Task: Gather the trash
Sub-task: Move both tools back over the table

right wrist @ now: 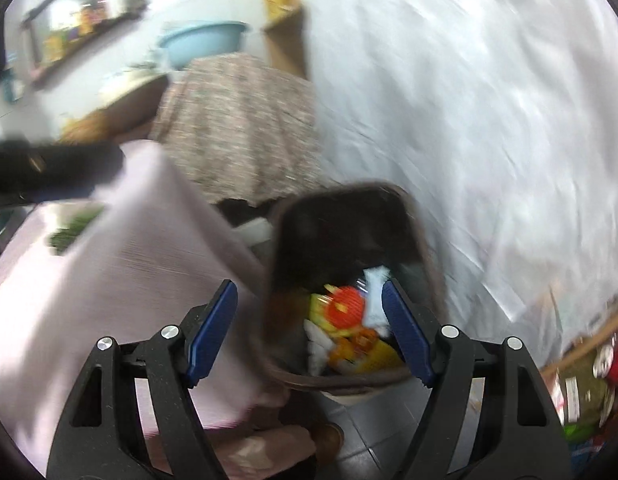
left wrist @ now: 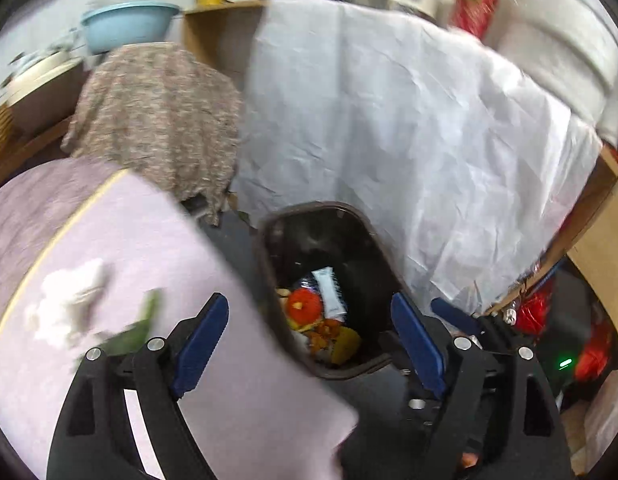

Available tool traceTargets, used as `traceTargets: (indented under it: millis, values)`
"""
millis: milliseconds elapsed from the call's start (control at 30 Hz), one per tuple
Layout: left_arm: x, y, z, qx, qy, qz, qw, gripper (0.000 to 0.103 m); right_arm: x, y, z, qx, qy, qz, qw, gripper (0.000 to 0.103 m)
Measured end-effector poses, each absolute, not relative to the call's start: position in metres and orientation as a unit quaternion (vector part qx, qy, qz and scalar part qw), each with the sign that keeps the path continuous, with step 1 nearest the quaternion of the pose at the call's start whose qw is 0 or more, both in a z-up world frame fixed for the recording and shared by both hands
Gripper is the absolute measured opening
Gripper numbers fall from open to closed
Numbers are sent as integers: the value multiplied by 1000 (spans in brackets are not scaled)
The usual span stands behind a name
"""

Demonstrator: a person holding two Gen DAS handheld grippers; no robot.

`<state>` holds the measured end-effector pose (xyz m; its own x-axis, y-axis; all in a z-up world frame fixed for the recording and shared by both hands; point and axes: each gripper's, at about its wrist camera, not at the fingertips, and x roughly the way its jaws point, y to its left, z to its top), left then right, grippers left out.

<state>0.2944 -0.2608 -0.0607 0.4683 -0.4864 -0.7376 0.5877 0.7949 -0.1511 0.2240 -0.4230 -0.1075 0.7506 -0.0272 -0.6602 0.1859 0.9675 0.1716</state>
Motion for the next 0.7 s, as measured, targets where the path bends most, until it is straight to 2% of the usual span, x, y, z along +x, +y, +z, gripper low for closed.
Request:
traceTargets:
  millis: [200, 367, 533, 700]
  values:
    - [308, -176, -44, 43, 389, -247, 886, 82, 247, -360, -65, 86, 343, 60, 934, 75]
    - [320, -127, -46, 50, 393, -209, 894, 80, 276, -319, -47, 103, 375, 102, 916, 73]
    - [334, -106, -49, 52, 394, -191, 898, 75, 303, -293, -50, 150, 420, 117, 887, 57]
    - [337, -87, -48, 24, 395, -183, 900, 74, 325, -264, -55, 117, 451, 83, 881, 45]
